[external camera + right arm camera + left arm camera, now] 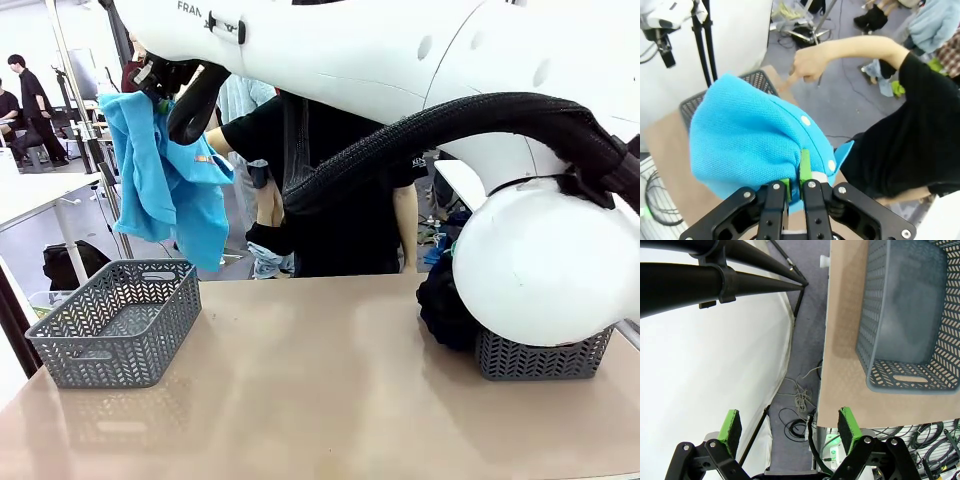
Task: Sort the tops and bottoms.
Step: Sort the clothes according to human instructions.
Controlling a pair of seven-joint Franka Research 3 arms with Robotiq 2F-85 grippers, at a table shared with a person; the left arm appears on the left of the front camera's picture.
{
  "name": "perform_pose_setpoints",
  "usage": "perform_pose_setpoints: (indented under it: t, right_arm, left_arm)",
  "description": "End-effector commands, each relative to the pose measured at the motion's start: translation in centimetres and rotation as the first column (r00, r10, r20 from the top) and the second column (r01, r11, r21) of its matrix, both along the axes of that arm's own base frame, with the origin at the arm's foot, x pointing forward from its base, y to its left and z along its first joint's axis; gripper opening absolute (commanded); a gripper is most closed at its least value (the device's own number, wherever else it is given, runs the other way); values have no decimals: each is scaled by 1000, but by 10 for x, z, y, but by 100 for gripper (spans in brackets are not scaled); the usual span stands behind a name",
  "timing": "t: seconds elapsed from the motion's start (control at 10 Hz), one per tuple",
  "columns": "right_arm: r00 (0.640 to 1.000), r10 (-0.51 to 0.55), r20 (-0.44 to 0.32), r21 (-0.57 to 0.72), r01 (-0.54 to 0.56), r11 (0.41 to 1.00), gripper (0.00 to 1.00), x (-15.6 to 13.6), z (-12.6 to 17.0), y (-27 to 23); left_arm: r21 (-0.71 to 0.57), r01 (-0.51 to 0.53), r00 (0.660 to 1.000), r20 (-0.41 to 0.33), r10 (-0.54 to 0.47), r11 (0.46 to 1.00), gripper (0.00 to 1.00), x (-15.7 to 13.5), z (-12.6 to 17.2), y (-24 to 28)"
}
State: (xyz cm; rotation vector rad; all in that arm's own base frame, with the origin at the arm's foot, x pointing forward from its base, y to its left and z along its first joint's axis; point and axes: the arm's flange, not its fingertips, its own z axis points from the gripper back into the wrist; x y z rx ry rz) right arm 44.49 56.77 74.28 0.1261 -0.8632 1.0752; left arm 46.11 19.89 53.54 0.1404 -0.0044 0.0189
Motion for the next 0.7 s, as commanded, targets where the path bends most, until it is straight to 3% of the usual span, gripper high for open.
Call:
perform_pose_setpoints:
  t: [0.0, 0.5, 0.6]
  right_arm:
    - [1000, 17, 11, 21, -17, 1000, 0, -1, 9, -4]
    - [1000, -2, 4, 6, 2, 1000, 0, -1, 5, -3]
    - [994, 103, 29, -2, -103, 995, 0, 35, 20, 25]
  left_arm:
    - [-12, -14, 1000, 5, 14, 1000, 100, 0, 2, -1]
    - [-12, -14, 1000, 5, 14, 1000, 100, 0, 2, -1]
    - [-12, -14, 1000, 5, 14, 1000, 100, 0, 2, -1]
